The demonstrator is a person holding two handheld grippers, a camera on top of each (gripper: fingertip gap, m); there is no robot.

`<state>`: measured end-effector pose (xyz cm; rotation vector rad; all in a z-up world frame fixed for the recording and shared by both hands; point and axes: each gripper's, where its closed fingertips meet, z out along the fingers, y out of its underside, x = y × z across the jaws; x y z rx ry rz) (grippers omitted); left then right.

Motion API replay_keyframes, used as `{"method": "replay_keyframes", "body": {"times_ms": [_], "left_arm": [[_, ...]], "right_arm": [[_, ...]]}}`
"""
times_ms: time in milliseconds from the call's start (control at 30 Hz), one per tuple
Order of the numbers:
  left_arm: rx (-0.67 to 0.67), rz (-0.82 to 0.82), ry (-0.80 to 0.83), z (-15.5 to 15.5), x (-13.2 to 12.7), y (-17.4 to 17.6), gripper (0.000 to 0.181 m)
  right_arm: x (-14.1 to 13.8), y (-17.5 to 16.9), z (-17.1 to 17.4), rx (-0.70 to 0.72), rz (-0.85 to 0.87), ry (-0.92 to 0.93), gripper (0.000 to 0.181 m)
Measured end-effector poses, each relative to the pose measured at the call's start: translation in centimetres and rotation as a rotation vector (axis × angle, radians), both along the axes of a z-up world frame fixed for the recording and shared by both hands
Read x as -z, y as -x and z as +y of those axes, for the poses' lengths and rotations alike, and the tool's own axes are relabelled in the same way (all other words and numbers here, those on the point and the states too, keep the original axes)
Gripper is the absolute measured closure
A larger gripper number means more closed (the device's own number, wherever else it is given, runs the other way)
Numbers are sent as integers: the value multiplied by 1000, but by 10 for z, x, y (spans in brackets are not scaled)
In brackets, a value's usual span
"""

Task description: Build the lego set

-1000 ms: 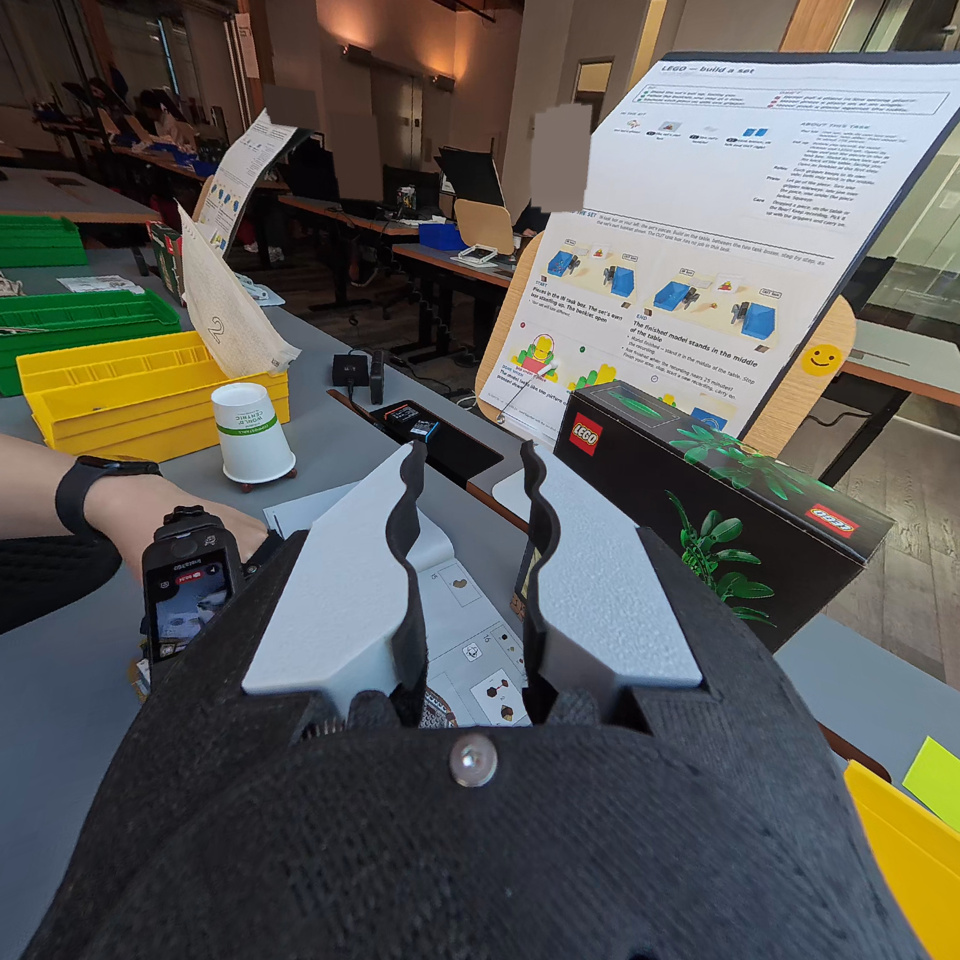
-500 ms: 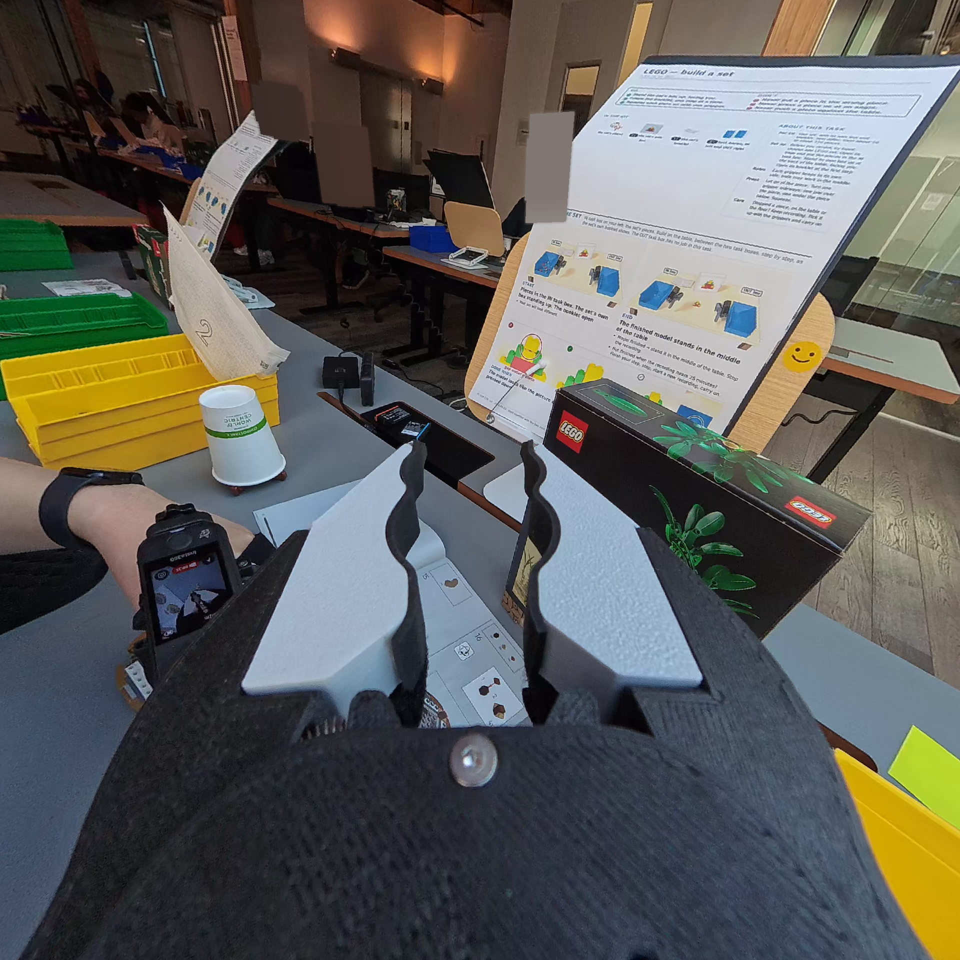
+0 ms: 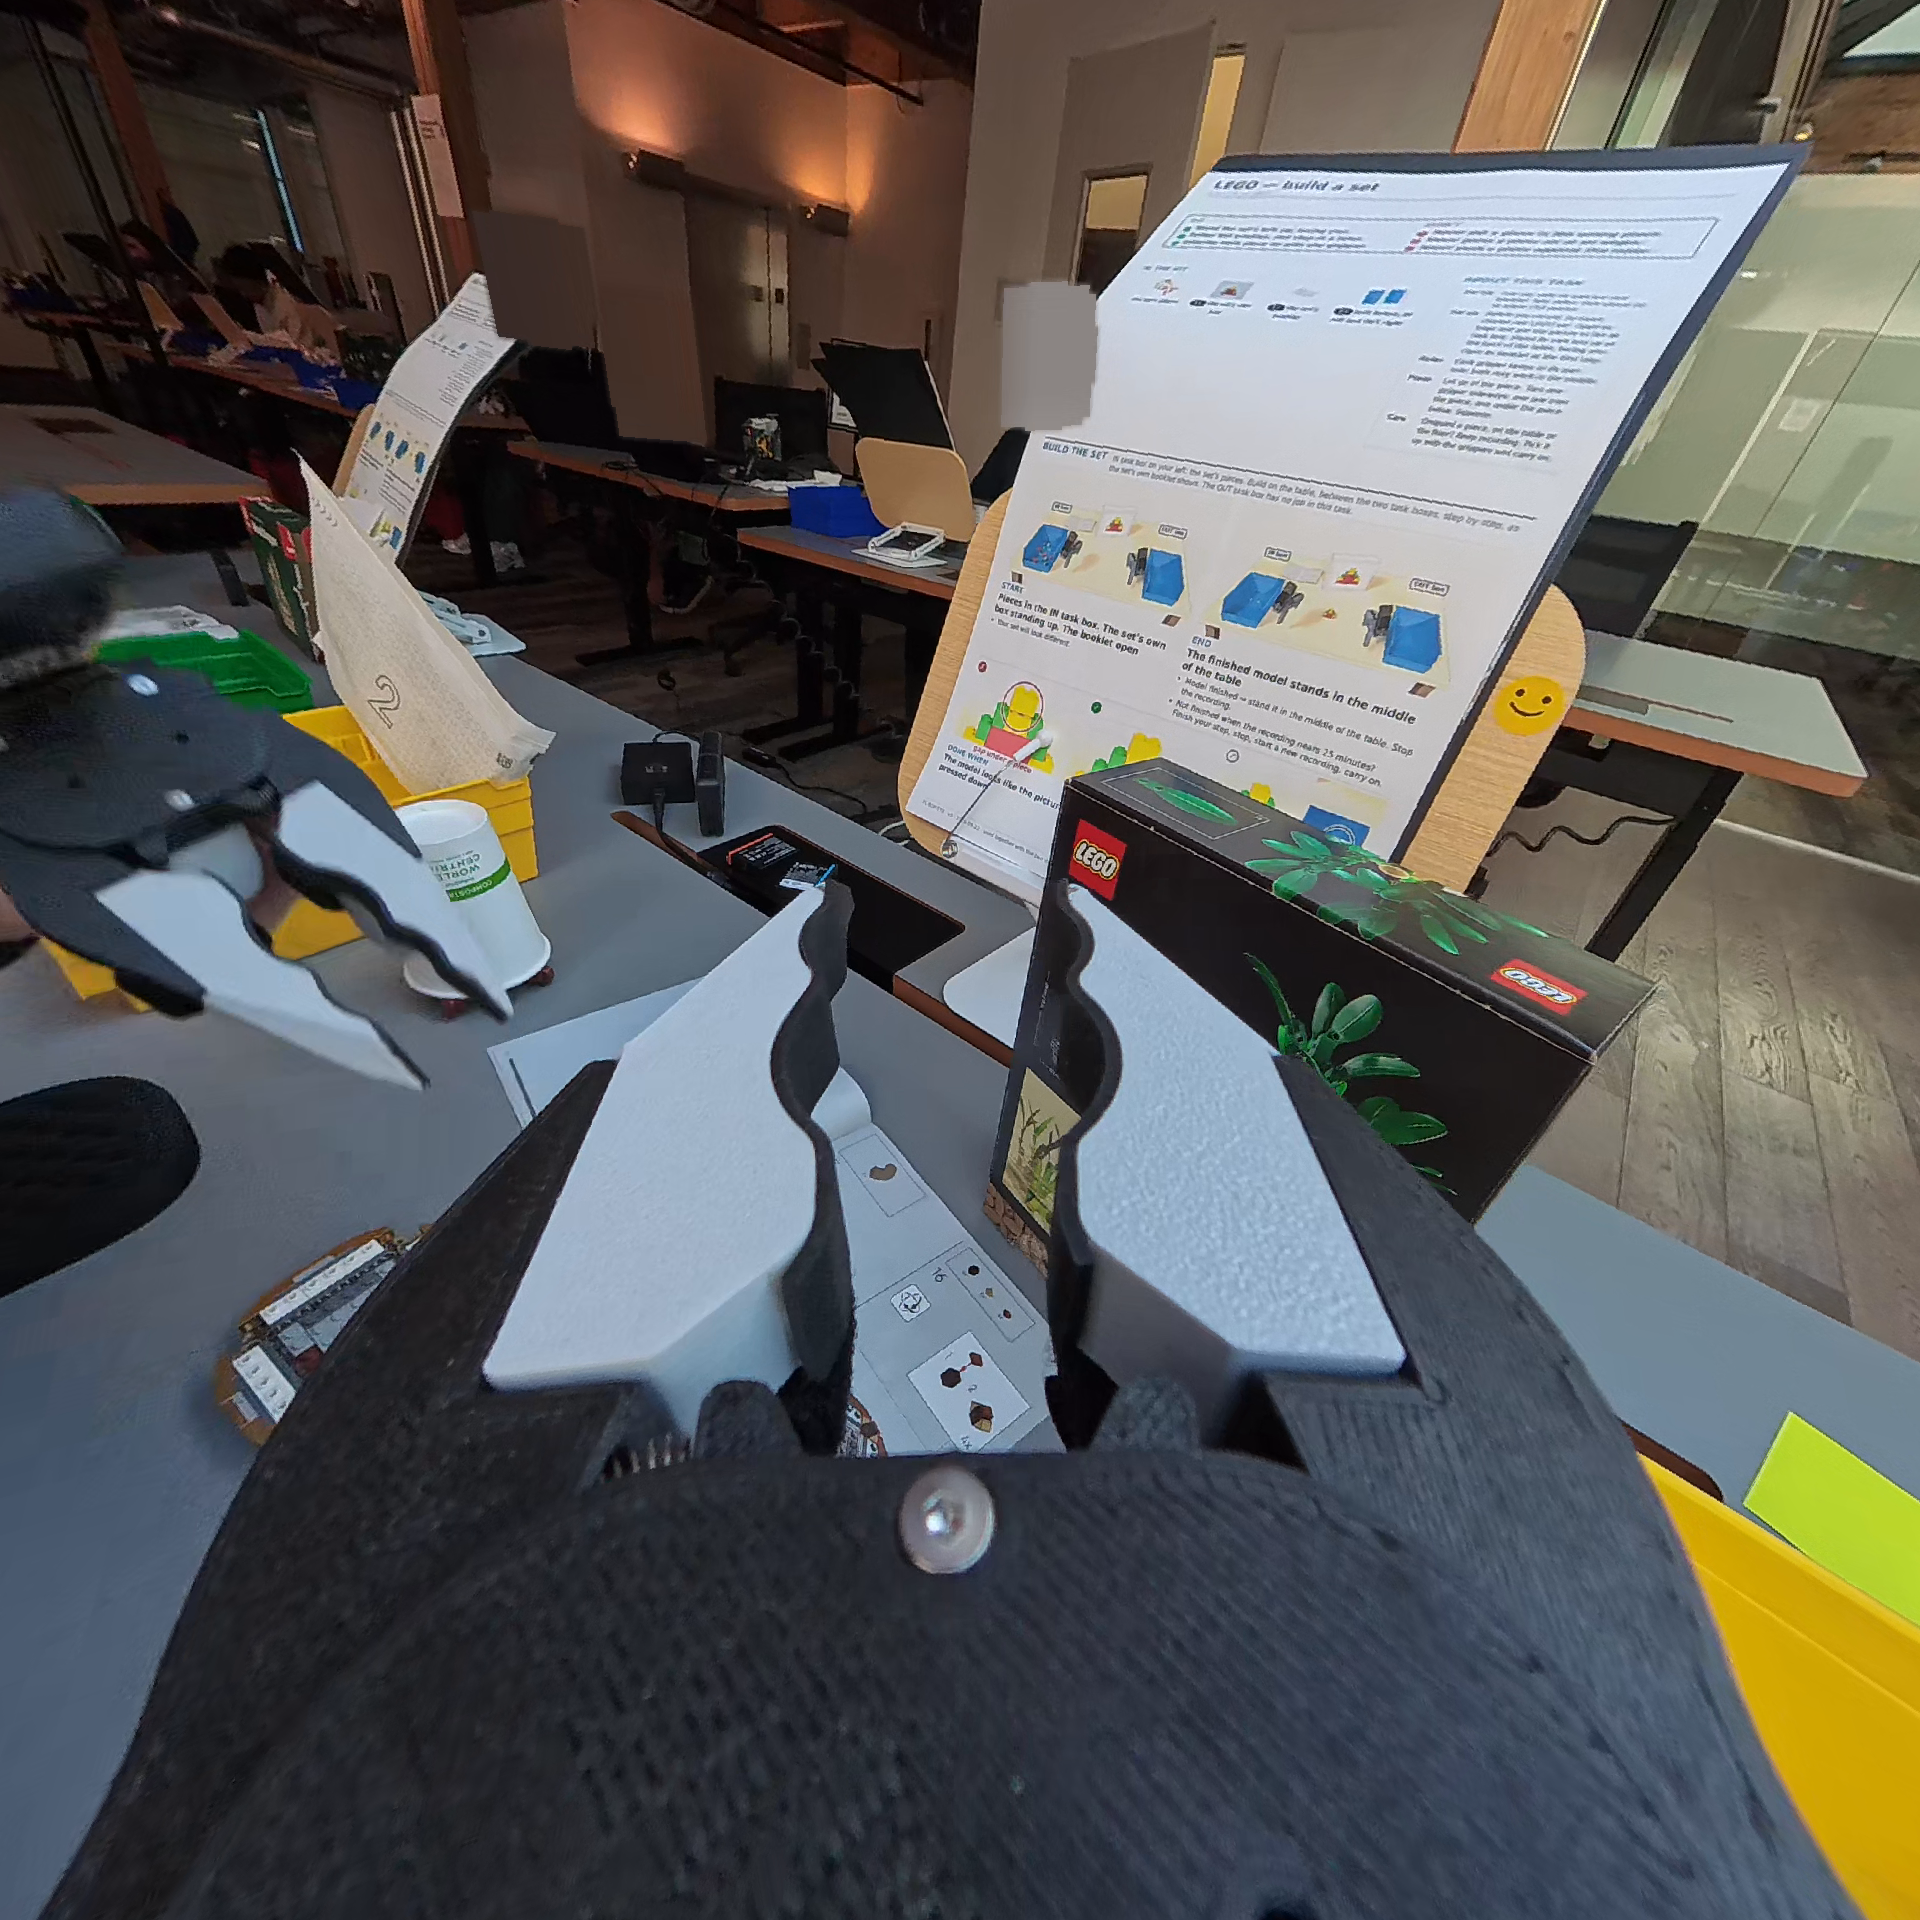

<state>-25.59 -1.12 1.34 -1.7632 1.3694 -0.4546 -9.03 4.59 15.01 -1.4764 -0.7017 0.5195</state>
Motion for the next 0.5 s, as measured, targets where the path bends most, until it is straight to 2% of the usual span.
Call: {"method": "replay_keyframes", "body": {"times_ms": [33,133,233,300,367,433,500], "left_arm": [[-89,-48,-70,8,-22,28,151],[-370,-62,-256,25,-67,141,157],[-637,39,-256,29,-73,272,157],[-763,136,-228,31,-63,346,157],[-796,259,-243,34,-44,399,156],[-776,406,-207,34,-11,436,158],[-745,479,-99,34,27,457,157]], "right_arm": [[-1,-1,0,0,9,-2,143],[-2,0,0,-20,38,6,143],[1,2,3,-23,37,15,143],[3,4,5,-23,31,21,143],[6,8,7,-25,22,28,143],[8,11,8,-27,11,32,142],[10,14,8,-29,2,36,142]]}}
